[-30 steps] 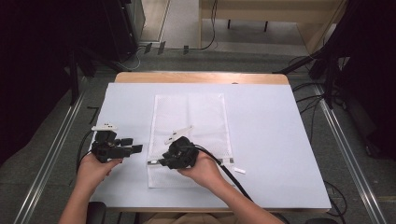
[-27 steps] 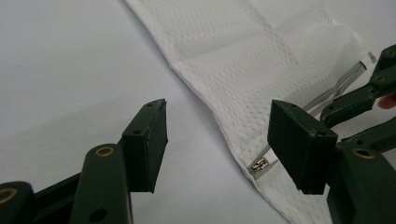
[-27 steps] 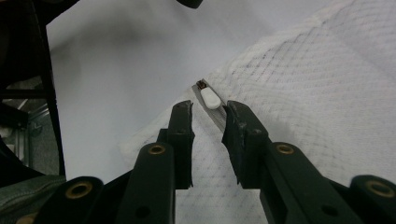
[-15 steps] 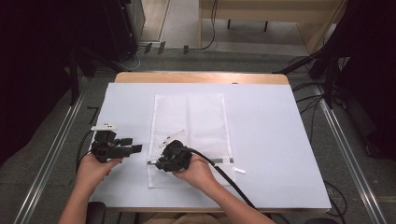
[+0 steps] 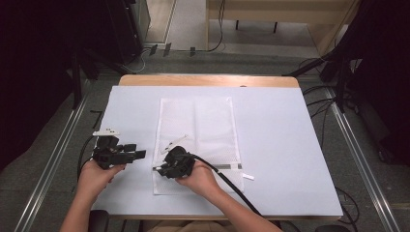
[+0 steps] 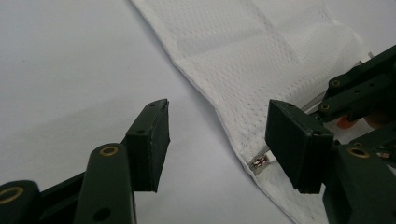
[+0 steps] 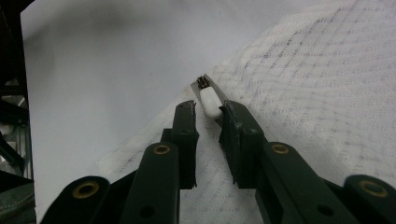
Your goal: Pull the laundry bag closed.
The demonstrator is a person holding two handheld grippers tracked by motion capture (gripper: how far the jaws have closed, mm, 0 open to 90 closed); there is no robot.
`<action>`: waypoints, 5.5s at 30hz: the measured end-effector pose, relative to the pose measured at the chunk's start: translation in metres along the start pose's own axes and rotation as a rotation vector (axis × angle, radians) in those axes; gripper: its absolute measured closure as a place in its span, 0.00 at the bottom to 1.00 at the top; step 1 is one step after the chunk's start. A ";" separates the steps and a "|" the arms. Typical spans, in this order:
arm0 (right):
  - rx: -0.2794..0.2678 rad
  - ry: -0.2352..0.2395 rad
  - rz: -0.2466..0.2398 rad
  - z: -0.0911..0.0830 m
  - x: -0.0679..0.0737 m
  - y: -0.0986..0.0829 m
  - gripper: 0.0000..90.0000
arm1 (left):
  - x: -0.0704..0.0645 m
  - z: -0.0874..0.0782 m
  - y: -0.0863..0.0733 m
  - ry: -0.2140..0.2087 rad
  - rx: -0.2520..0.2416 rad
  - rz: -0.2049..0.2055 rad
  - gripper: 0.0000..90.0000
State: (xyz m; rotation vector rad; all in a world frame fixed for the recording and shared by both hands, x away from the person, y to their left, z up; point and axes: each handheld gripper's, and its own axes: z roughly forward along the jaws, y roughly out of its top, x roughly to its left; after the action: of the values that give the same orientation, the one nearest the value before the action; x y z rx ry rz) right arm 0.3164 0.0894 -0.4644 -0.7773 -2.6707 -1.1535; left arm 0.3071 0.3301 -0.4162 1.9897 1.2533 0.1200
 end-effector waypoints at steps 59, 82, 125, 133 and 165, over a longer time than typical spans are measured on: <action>-0.083 -0.001 -0.116 -0.022 0.005 0.026 0.97 | -0.027 0.034 -0.014 -0.147 0.217 0.183 0.65; -0.050 0.069 -0.119 -0.022 0.003 0.025 0.98 | -0.028 0.037 -0.011 -0.173 0.214 0.202 0.97; -0.033 0.041 -0.125 -0.027 -0.012 0.011 0.98 | -0.025 0.032 -0.009 -0.192 0.224 0.179 0.98; -0.031 0.036 -0.125 -0.030 -0.016 0.007 0.98 | -0.024 0.031 -0.009 -0.193 0.223 0.179 0.98; 0.001 0.019 -0.113 -0.057 -0.029 -0.008 0.98 | -0.023 0.030 -0.010 -0.203 0.216 0.182 0.98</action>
State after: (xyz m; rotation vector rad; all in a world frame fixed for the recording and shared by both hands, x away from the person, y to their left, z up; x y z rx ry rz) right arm 0.3327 0.0325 -0.4384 -0.6196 -2.7303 -1.1782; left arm 0.3011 0.2974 -0.4364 2.2375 0.9885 -0.1323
